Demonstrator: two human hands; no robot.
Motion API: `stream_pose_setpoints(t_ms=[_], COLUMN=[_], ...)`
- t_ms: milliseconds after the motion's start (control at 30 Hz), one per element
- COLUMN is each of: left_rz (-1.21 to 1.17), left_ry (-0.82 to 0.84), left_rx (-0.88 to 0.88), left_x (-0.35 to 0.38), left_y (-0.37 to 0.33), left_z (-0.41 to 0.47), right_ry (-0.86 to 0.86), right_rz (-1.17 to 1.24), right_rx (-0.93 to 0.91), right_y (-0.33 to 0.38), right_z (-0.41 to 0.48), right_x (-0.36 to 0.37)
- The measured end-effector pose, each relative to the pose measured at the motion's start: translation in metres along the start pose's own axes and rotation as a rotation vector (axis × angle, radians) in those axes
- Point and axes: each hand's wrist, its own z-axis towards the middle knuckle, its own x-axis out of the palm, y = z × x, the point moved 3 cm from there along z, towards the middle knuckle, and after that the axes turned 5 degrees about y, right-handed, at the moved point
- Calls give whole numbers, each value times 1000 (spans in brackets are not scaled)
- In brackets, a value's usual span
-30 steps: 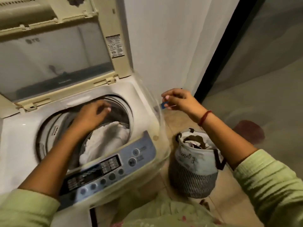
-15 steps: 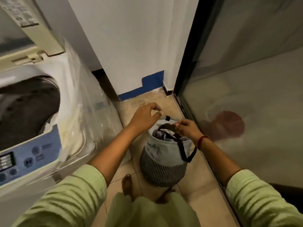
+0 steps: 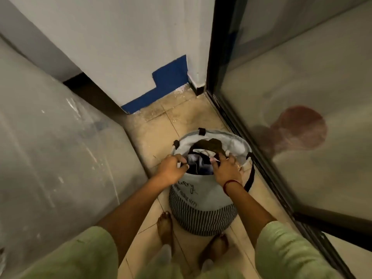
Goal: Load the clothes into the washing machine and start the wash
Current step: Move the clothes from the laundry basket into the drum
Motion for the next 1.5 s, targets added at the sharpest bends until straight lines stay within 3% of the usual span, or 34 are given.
stream_pose_setpoints(t_ms=[133,300,433,533,633,733,767,833,900,1000,1100,1233,1333,1500], left_rz=[10,160,342,394,189,-71,-66,207,408,397,277,-26,-152,-126], left_ry=[47,-26,-20,85,319,346,381,485,394,100,-155,-277,-342,-256], left_rx=[-56,-82,-3,21,42,6,-6,73,169,255,340,270,142,-209], left_x=[27,27,39,64,93,104,106,110,106,79,40,27,41,53], left_y=[42,56,42,48,57,47,43,29,10,-8,1,25,45,93], left_z=[19,44,73,97,112,114,115,111,107,93,53,-40,-80,-41], right_ry=[47,208,388,276,110,-71,-100,-48,-76,-192,-364,-537,-472,-51], right_rz=[-30,-106,-174,-160,51,451,639,1120,1348,1339,1276,1182,1173,822], right_rx=[257,254,327,366,460,661,790,1047,1061,1025,1003,908,892,722], right_y=[-43,-104,-141,-150,-144,-153,-161,-166,-156,-145,-136,-130,-133,-125], right_z=[-4,-73,-126,-148,-158,-144,-136,-125,-120,-118,-134,-172,-179,-141], right_x=[52,131,176,182,174,161,162,168,159,138,108,106,126,133])
